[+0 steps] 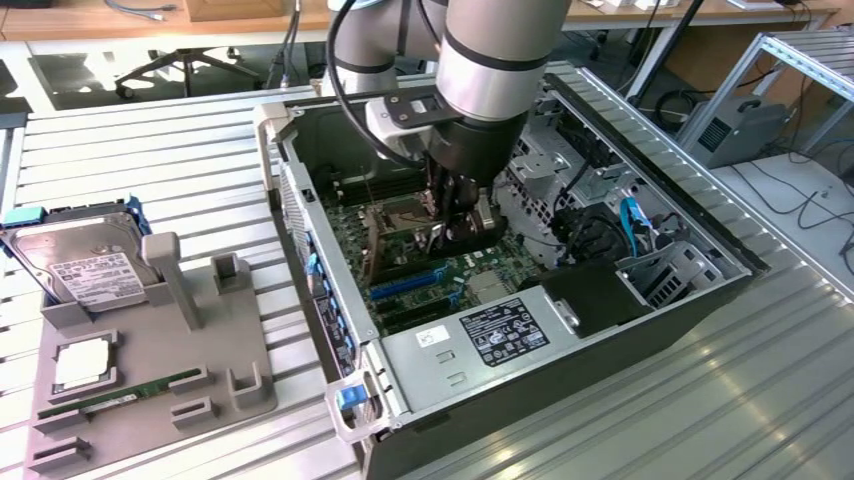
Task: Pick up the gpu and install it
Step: 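Insert the gpu into the slot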
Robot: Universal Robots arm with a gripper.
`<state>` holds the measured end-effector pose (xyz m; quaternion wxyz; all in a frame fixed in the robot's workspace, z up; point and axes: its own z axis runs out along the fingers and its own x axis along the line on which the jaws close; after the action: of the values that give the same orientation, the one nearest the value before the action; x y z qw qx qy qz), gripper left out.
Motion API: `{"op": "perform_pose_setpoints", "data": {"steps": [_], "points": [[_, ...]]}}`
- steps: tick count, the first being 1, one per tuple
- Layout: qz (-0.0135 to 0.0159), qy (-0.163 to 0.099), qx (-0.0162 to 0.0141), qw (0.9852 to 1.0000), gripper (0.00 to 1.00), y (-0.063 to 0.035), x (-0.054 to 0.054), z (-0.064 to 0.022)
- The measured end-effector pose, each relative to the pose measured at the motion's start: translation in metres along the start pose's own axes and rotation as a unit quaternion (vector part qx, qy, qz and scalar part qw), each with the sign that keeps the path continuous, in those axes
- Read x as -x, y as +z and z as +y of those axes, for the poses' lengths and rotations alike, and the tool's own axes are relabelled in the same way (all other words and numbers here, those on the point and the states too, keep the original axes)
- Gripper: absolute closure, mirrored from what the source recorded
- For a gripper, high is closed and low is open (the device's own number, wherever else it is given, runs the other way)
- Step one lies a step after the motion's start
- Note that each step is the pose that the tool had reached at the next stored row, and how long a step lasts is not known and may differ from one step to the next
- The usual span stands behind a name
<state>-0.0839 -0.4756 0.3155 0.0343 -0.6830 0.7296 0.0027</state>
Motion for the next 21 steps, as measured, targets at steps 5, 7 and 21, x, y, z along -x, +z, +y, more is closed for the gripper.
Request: {"op": "perform_pose_setpoints", "data": {"steps": [5, 7, 21], "points": [[0.0000, 0.000, 0.0000, 1.0000, 0.73, 0.0016, 0.000, 0.0045], [0.0001, 0.000, 0.0000, 1.0000, 0.73, 0.0023, -0.001, 0.0065], [0.0001, 0.000, 0.0001, 1.0000, 0.73, 0.0082, -0.001, 0.0145]]}}
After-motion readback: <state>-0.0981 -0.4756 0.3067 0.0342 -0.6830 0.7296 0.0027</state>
